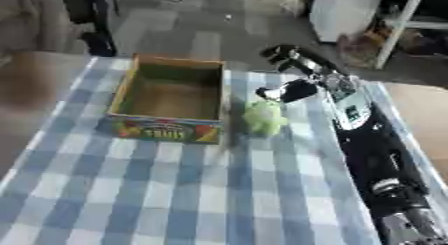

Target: Pick up objects on the table and place them in the box.

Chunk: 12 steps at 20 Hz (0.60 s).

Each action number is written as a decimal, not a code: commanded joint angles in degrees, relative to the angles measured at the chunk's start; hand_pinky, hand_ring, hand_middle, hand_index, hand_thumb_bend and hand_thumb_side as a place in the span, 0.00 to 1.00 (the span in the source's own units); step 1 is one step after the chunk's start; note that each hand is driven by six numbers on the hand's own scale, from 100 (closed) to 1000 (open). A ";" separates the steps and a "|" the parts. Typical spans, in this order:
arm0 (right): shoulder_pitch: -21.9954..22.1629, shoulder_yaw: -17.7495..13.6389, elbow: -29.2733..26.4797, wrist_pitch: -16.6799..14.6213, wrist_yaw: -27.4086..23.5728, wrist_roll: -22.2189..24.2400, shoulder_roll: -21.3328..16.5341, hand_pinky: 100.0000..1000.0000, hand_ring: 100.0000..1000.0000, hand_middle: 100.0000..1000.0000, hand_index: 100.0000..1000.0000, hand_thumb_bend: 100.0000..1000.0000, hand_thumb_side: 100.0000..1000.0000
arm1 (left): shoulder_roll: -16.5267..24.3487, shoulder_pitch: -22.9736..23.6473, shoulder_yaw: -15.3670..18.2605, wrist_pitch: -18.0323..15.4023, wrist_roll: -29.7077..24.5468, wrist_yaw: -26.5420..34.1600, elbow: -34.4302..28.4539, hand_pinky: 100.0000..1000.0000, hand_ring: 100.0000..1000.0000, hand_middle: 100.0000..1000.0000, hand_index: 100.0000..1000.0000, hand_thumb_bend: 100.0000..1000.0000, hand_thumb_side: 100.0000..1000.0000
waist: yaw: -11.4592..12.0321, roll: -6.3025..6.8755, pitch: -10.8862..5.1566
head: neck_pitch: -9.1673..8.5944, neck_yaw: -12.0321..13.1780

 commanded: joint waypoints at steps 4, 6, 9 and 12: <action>-0.98 -0.01 -0.98 -0.20 3.58 0.53 -1.17 0.77 0.86 0.86 0.89 0.38 0.14 | 1.19 -0.48 0.16 0.01 -0.22 0.07 -1.11 0.56 0.50 0.52 0.61 0.00 0.56 | -0.12 0.22 -0.93 | -0.52 -0.11; -1.00 0.03 -0.89 -0.31 4.76 0.88 -1.14 0.78 0.87 0.86 0.89 0.38 0.14 | 1.20 -0.50 0.15 0.02 -0.25 0.07 -1.11 0.56 0.50 0.52 0.61 0.00 0.56 | -0.15 0.22 -0.94 | -0.45 -0.16; -0.94 0.10 -0.50 -0.50 6.12 1.72 -1.06 0.78 0.86 0.86 0.89 0.38 0.15 | 1.19 -0.47 0.15 0.00 -0.29 0.08 -1.11 0.56 0.50 0.52 0.61 0.00 0.56 | -0.16 0.28 -0.93 | -0.45 -0.09; -0.76 0.21 -0.07 -0.69 7.44 2.59 -0.93 0.78 0.86 0.86 0.89 0.38 0.16 | 1.18 -0.49 0.18 -0.01 -0.30 0.06 -1.11 0.56 0.50 0.52 0.61 0.00 0.56 | -0.17 0.30 -0.99 | -0.49 -0.12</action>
